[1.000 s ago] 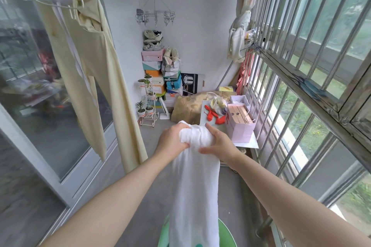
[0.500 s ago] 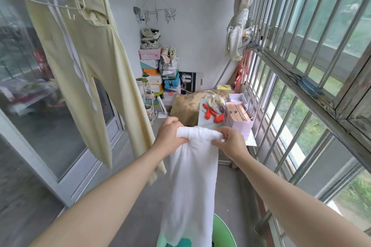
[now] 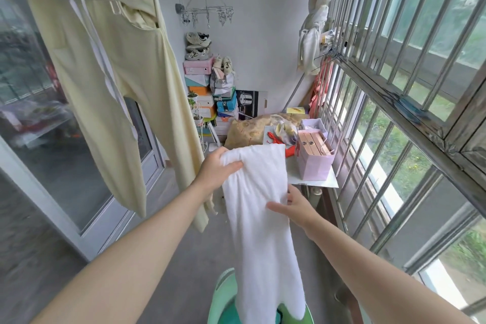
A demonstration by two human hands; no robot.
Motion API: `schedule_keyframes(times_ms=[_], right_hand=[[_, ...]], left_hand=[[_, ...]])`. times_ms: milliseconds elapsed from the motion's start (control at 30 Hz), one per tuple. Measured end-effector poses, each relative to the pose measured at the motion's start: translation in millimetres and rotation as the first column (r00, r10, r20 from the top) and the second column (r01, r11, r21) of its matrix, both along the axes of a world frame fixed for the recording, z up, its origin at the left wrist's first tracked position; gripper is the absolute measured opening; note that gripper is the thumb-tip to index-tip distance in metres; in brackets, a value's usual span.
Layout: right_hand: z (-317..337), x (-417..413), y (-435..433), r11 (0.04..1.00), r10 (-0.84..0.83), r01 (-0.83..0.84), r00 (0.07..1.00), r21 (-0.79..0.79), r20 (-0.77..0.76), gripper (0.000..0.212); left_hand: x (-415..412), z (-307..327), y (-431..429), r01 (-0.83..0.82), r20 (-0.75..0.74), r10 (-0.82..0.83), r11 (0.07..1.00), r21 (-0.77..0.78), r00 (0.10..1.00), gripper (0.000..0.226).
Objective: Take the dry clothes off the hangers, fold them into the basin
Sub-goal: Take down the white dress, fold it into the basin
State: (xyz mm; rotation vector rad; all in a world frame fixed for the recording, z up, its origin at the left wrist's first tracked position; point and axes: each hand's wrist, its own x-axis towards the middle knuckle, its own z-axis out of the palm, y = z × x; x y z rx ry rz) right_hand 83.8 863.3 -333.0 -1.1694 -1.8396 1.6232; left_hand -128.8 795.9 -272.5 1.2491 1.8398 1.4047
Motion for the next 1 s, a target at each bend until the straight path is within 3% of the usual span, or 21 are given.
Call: schedule_keyframes(times_ms=[167, 267, 333, 467, 533, 633, 733, 833, 1000], right_hand=[[7, 7, 9, 0.996, 0.069, -0.068, 0.997, 0.066, -0.017, 0.079], [2, 7, 6, 0.996, 0.059, -0.062, 0.997, 0.059, 0.047, 0.085], [-3, 8, 2, 0.996, 0.066, -0.070, 0.994, 0.047, 0.093, 0.067], [3, 10, -2, 0.989, 0.147, -0.149, 0.984, 0.013, 0.096, 0.027], [7, 7, 2, 0.985, 0.165, -0.170, 0.979, 0.039, 0.121, 0.033], [8, 4, 11, 0.988, 0.049, -0.066, 0.991, 0.136, 0.127, 0.054], [6, 8, 17, 0.984, 0.011, -0.030, 0.994, 0.173, 0.113, 0.046], [12, 10, 14, 0.991, 0.092, -0.095, 0.995, 0.098, 0.036, 0.037], [26, 14, 9, 0.946, 0.307, -0.319, 0.939, -0.057, -0.155, 0.080]], left_hand=[[2, 9, -1, 0.003, 0.349, -0.040, 0.994, 0.105, 0.936, 0.028], [1, 5, 3, -0.031, 0.368, -0.015, 0.993, 0.118, 0.930, 0.017], [-1, -2, 2, -0.065, 0.336, 0.030, 0.993, 0.094, 0.941, 0.021], [-6, -6, 4, -0.133, 0.483, 0.070, 0.986, 0.099, 0.873, 0.013], [-7, -4, 7, -0.132, 0.541, 0.065, 0.988, 0.085, 0.839, 0.014], [-7, 4, 11, -0.061, 0.572, 0.012, 0.996, 0.067, 0.820, 0.015], [-6, 14, 11, 0.070, 0.563, -0.099, 0.995, 0.073, 0.820, 0.010], [-6, 23, 10, 0.145, 0.589, -0.141, 0.989, 0.042, 0.796, 0.011], [-5, 28, 15, 0.145, 0.650, -0.095, 0.989, -0.023, 0.754, 0.013]])
